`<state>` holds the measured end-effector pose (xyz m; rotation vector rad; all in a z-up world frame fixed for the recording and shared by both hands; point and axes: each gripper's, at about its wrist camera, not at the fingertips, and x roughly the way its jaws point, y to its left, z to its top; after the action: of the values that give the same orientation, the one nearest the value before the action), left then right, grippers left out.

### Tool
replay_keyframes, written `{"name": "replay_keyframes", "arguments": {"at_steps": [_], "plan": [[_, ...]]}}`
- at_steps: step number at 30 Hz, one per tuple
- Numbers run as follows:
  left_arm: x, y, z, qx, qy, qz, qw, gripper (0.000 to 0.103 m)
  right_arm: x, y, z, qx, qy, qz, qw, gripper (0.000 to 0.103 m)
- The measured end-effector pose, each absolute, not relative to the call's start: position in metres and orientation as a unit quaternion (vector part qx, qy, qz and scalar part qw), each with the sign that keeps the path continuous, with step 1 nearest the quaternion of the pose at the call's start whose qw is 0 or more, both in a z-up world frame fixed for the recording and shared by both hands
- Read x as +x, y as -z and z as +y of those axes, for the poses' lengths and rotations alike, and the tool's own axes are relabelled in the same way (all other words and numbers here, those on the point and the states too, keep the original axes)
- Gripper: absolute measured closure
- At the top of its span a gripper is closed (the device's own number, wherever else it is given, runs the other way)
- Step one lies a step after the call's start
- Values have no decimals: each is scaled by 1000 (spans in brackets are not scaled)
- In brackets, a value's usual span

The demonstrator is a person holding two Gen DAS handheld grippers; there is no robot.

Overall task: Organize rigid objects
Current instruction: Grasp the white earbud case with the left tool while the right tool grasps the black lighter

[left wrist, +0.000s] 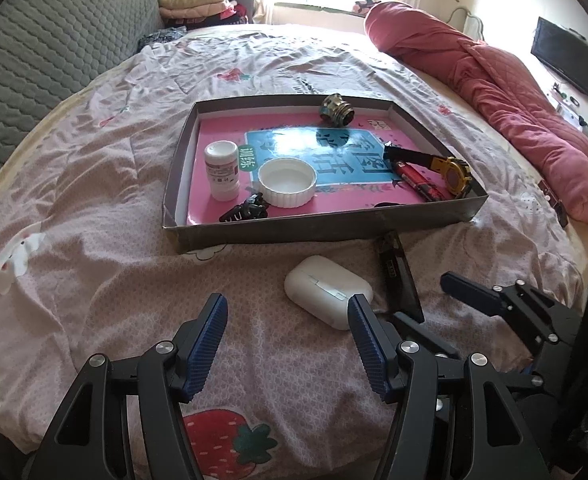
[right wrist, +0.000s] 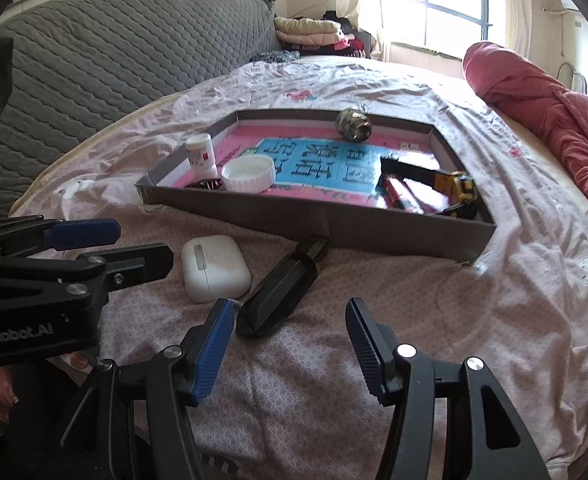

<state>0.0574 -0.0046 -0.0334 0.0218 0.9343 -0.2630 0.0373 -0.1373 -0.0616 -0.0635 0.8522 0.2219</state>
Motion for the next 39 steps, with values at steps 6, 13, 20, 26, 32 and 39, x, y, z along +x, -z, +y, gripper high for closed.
{"name": "replay_keyframes", "arguments": {"at_steps": [6,13,20,26,32,39], "plan": [[60,40,-12,17,142,453,880,39,42,69,-137,-33,-104,420,901,45],[65,48,-20,24,158,460,874,39,43,69,-145,-22,-100,422,901,38],[73,55,-21,23,172,466,868,39,45,67,-154,-11,-89,421,902,37],[80,59,-19,18,195,469,861,37,44,67,-158,-13,-84,424,901,37],[87,65,-18,15,221,475,851,34,42,65,-160,-26,-83,426,901,37],[92,71,-27,40,238,477,845,34,49,72,-154,-43,-84,435,896,37]]}}
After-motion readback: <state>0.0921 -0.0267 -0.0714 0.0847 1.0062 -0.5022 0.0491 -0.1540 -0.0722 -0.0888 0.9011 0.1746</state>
